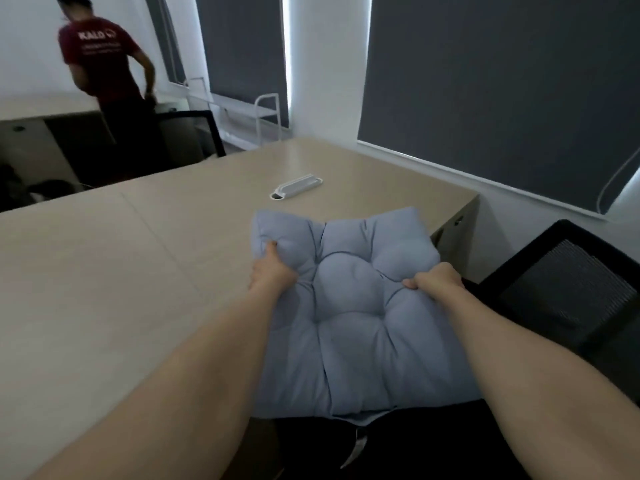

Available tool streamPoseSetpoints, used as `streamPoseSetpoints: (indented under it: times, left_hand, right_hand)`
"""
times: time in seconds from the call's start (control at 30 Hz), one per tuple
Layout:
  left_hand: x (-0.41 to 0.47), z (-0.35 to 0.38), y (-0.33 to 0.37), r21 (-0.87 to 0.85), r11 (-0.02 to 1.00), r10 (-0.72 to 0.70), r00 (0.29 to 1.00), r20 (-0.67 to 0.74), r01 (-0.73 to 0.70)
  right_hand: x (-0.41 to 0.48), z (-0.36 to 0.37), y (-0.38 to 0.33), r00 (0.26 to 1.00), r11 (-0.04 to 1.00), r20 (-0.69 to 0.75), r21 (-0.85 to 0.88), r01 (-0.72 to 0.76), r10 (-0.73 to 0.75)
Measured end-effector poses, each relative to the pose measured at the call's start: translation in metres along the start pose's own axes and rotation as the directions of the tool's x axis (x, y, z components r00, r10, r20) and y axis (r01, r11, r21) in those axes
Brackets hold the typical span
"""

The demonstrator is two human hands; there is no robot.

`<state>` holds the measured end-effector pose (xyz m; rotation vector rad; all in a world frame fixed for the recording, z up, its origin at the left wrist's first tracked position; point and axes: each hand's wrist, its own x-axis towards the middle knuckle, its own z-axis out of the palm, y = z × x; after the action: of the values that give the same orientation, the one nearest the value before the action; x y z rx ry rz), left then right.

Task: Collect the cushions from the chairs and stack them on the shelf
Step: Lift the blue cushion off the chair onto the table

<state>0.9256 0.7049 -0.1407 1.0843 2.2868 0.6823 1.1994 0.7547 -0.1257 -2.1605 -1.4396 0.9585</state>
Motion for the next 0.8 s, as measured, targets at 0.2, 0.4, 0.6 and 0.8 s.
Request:
streamPoseSetpoints:
  times: [0.2,0.4,0.6,0.8]
  left_hand:
    - [0.052,-0.093,-0.091,0.068,0.982,-0.163,0.976,-0.146,0.175]
    - [0.100,-0.166,-0.183,0.308,0.878,-0.343,0.930,-0.135,0.368]
    - [0.095,-0.142,-0.217,0.550,0.829,-0.385,0.814,0.435,0.098]
    - [0.107,-0.120,-0.263,0.681,0.726,-0.427,0.839,0.336,0.096]
  right_hand:
    - [-0.018,0.113,-0.101,0.972,0.976,0.084,-0.006,0.219,-0.218]
    - [-0.023,0.208,-0.159,0.897,0.916,0.332,-0.174,0.363,-0.292]
    - [-0.030,0.263,-0.156,0.678,0.577,0.734,-0.534,0.618,-0.046]
    - [-0.026,0.316,-0.154,0.716,0.461,0.697,-0.625,0.630,-0.034]
